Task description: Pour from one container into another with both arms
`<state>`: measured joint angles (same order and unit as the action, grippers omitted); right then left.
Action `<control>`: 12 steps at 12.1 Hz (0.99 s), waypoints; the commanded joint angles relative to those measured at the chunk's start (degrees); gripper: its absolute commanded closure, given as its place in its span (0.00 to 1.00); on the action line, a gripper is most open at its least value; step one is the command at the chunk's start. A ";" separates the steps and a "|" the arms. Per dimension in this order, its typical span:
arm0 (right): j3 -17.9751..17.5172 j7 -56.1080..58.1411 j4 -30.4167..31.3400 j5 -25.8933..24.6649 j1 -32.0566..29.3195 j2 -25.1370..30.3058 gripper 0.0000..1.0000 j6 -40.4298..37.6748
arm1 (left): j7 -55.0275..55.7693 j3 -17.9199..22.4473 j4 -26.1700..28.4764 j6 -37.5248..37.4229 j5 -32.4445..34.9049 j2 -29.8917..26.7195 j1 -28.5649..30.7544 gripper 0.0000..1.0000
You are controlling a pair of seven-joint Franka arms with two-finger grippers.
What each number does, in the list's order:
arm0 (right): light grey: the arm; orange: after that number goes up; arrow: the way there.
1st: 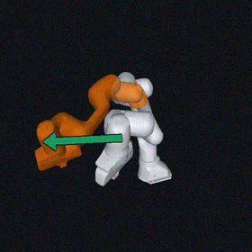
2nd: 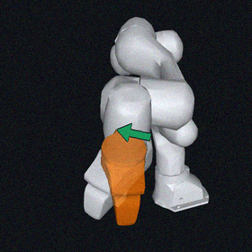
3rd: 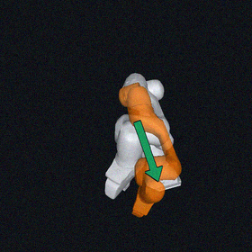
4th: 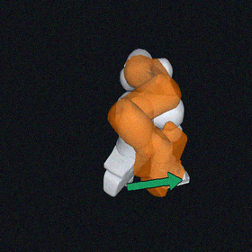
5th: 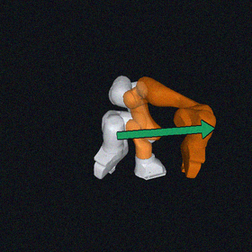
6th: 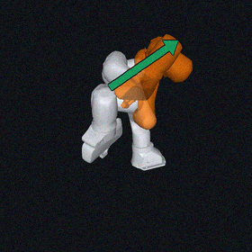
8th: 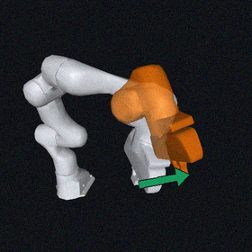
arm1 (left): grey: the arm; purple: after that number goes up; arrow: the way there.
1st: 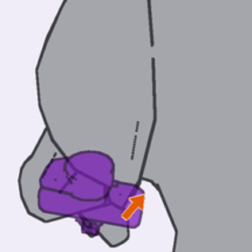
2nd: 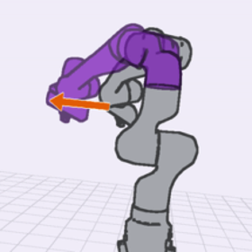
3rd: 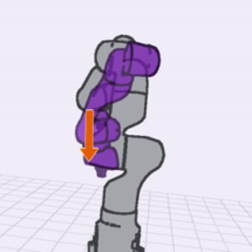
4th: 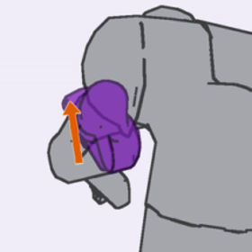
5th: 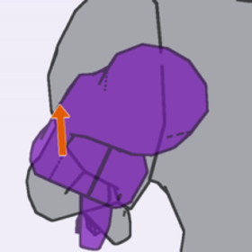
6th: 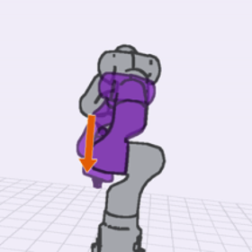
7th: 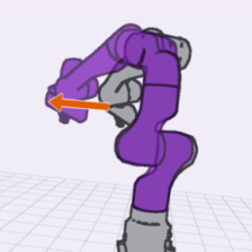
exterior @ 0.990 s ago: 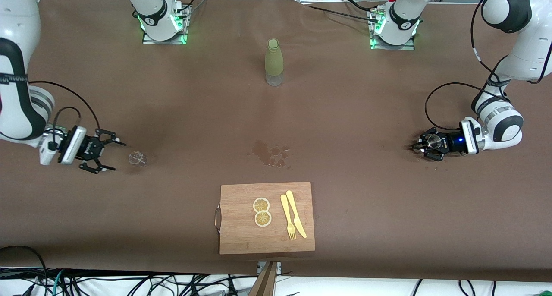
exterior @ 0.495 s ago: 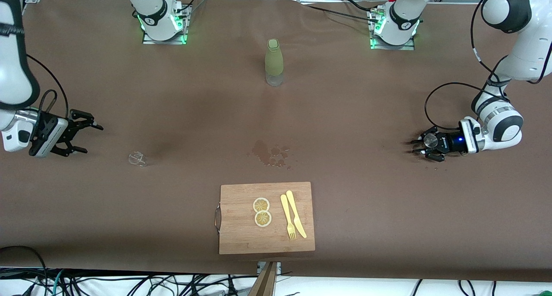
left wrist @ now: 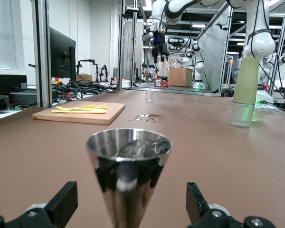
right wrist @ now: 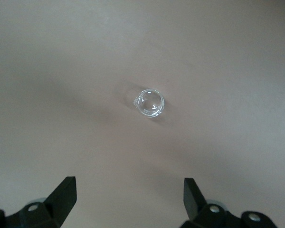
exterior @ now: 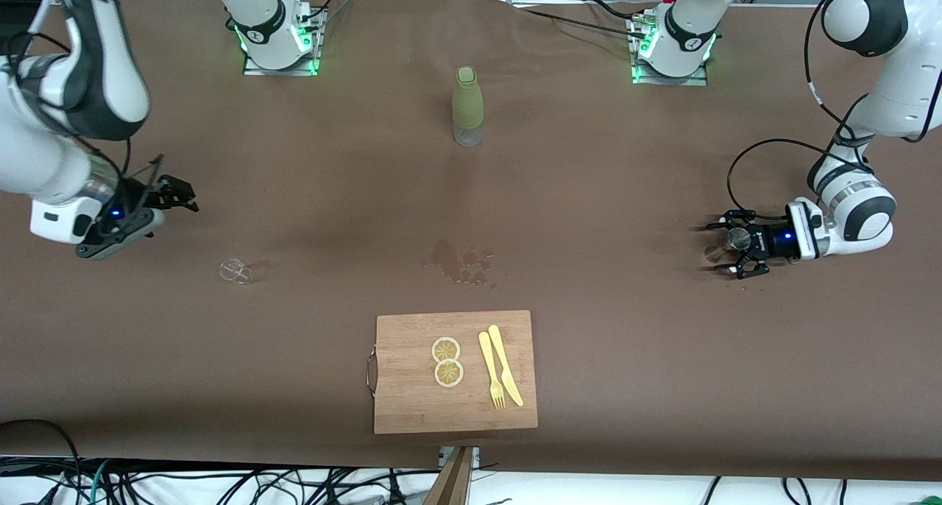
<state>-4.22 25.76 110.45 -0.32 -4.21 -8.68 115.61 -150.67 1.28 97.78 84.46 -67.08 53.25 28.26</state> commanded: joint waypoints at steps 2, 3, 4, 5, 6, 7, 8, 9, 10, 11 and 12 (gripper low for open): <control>-3.68 -23.43 1.17 -3.90 1.65 2.26 0.00 -1.62 | -0.77 2.48 -4.53 -3.16 3.54 0.28 0.31 0.00; -3.95 -26.95 1.17 -3.90 2.01 2.96 0.00 -1.70 | -0.59 3.80 -5.58 -3.77 3.54 0.19 0.13 0.00; -4.65 -30.73 0.74 -3.90 2.53 4.09 0.00 -2.75 | -0.50 4.51 -6.46 -4.56 3.89 0.27 0.30 0.00; -4.65 -33.99 -0.74 -3.90 2.97 5.06 0.00 -5.89 | 0.28 5.47 -6.81 -4.74 6.07 0.10 0.48 0.00; -4.57 -34.37 -3.02 -3.72 3.06 5.68 0.00 -9.66 | 1.16 6.27 -7.86 -5.00 7.05 -0.16 1.27 0.00; -4.22 -34.72 -5.48 -3.20 3.24 6.30 0.00 -13.88 | 2.39 6.54 -9.87 -5.88 8.88 -0.25 2.14 0.00; -3.43 -34.81 -7.86 -3.19 3.33 6.56 0.00 -17.05 | 4.58 6.89 -11.81 -6.23 11.34 -0.60 2.94 0.00; -1.16 -34.98 -10.58 -2.76 4.28 6.74 0.00 -20.30 | 7.56 7.41 -14.00 -7.11 13.28 -0.86 3.38 0.00; 1.82 -34.90 -13.47 -1.80 5.60 6.83 0.00 -22.51 | 9.67 8.03 -15.77 -8.33 14.25 -1.22 3.47 0.00; 3.50 -34.81 -15.77 -1.18 5.96 6.92 0.00 -24.97 | 12.65 8.55 -16.48 -8.78 15.13 -2.61 3.38 0.00; 4.39 -34.72 -17.09 -1.17 5.96 7.18 0.00 -27.26 | 17.21 8.56 -16.57 -8.79 16.79 -4.10 3.38 0.00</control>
<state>-2.38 -8.47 96.99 -2.55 0.41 -1.18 92.57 -139.57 9.75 82.32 76.76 -53.54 51.69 31.87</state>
